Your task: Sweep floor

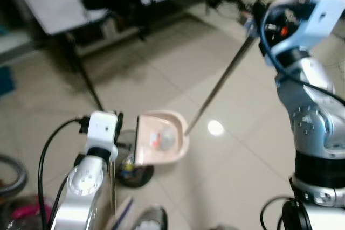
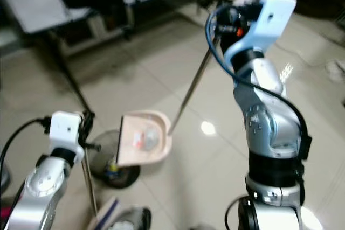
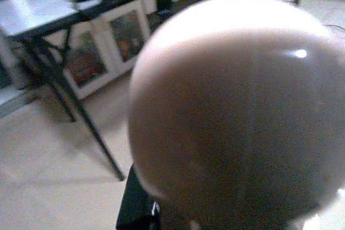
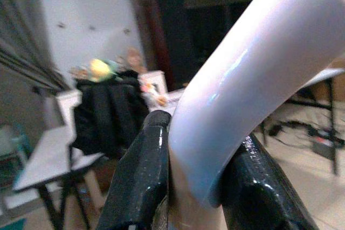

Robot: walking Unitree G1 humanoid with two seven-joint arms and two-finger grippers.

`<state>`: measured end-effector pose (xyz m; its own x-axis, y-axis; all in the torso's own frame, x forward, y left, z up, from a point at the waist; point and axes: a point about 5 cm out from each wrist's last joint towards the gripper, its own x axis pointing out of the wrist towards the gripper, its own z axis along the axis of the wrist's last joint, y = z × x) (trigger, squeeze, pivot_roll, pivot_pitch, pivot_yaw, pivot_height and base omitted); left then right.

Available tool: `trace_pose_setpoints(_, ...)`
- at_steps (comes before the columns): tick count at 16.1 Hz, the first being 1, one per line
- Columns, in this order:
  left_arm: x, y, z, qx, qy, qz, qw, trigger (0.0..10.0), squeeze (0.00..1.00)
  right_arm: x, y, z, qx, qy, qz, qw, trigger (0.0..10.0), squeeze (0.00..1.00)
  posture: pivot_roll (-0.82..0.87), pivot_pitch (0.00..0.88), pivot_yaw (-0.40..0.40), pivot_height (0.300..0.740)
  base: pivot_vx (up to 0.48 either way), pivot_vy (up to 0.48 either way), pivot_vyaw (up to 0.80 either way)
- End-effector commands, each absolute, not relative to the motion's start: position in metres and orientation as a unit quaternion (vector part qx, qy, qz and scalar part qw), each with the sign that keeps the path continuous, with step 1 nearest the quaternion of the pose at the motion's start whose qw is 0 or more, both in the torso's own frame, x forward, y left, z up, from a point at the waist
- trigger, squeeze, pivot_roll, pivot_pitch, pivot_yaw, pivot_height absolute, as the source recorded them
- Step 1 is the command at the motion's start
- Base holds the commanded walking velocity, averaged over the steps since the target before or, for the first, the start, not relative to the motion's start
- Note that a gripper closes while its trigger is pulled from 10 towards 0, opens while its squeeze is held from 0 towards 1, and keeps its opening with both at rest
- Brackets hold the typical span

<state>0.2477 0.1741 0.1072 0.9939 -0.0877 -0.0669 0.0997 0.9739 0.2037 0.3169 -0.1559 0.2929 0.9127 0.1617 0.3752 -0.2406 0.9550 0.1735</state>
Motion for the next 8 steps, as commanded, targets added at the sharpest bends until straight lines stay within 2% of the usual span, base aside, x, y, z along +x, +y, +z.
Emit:
trace_pose_setpoints(1, 0.246, 0.172, 0.112, 0.106, 0.021, -0.05, 0.993, 10.0, 0.0, 0.311, -0.157, 0.309, 0.111, -0.216, 0.109, 0.964, 10.0, 0.0, 0.02, 0.075, 0.038, 0.74, 0.0, 0.0, 0.8)
trace_pose_setpoints(4, 0.246, 0.172, 0.115, 0.098, 0.011, -0.054, 0.994, 10.0, 0.0, 0.314, -0.159, 0.301, 0.108, -0.21, 0.093, 0.967, 10.0, 0.0, 0.02, 0.07, 0.037, 0.74, 0.0, 0.0, 0.8)
trace_pose_setpoints(8, 0.247, 0.172, 0.117, 0.099, 0.008, -0.059, 0.993, 10.0, 0.0, 0.318, -0.176, 0.291, 0.109, -0.21, 0.023, 0.971, 10.0, 0.0, 0.03, 0.059, 0.04, 0.74, 0.358, 0.0, 0.0)
